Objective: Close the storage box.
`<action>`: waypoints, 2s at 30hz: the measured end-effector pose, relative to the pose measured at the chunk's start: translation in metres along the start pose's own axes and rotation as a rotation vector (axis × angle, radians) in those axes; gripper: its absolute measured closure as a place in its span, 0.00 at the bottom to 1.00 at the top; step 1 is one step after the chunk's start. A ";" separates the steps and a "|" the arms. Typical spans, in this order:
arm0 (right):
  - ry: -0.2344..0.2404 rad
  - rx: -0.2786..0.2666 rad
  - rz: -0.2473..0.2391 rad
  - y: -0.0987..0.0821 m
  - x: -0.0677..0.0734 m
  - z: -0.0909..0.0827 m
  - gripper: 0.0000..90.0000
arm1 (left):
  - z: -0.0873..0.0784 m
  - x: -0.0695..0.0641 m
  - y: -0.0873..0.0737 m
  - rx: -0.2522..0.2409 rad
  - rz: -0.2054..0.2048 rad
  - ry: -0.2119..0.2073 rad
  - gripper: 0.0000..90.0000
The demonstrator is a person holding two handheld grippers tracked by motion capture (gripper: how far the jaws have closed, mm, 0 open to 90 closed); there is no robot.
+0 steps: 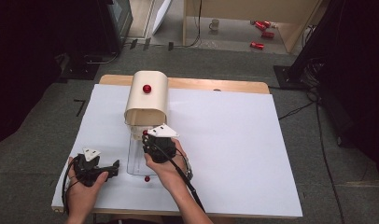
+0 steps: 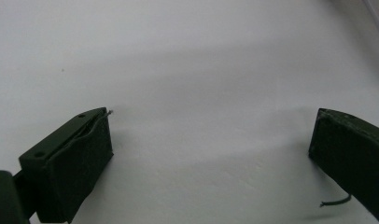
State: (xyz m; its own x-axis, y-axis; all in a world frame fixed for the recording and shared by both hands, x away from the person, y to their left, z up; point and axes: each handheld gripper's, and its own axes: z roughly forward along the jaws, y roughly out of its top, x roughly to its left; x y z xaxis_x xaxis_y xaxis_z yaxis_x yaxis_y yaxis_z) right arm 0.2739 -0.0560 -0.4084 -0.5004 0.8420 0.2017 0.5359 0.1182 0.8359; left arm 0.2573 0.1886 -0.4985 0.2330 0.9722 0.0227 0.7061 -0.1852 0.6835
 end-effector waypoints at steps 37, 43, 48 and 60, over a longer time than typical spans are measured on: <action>0.009 0.059 -0.025 -0.003 -0.002 -0.003 0.00 | 0.000 0.000 0.000 0.000 0.000 0.000 0.00; -0.006 0.056 -0.037 -0.016 -0.001 -0.016 0.00 | 0.000 0.000 0.000 0.000 0.000 0.000 0.00; -0.020 0.057 -0.026 -0.026 -0.001 -0.026 0.00 | 0.000 0.000 0.000 0.000 0.000 0.000 0.00; -0.033 0.060 -0.008 -0.052 0.002 -0.045 0.00 | 0.000 0.000 0.000 -0.001 0.000 0.001 0.00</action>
State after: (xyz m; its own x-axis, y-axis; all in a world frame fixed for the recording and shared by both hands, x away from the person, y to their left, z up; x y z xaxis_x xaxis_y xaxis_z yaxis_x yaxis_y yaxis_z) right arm 0.2143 -0.0845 -0.4288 -0.4827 0.8577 0.1771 0.5720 0.1556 0.8053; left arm 0.2573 0.1885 -0.4985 0.2326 0.9723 0.0231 0.7052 -0.1850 0.6845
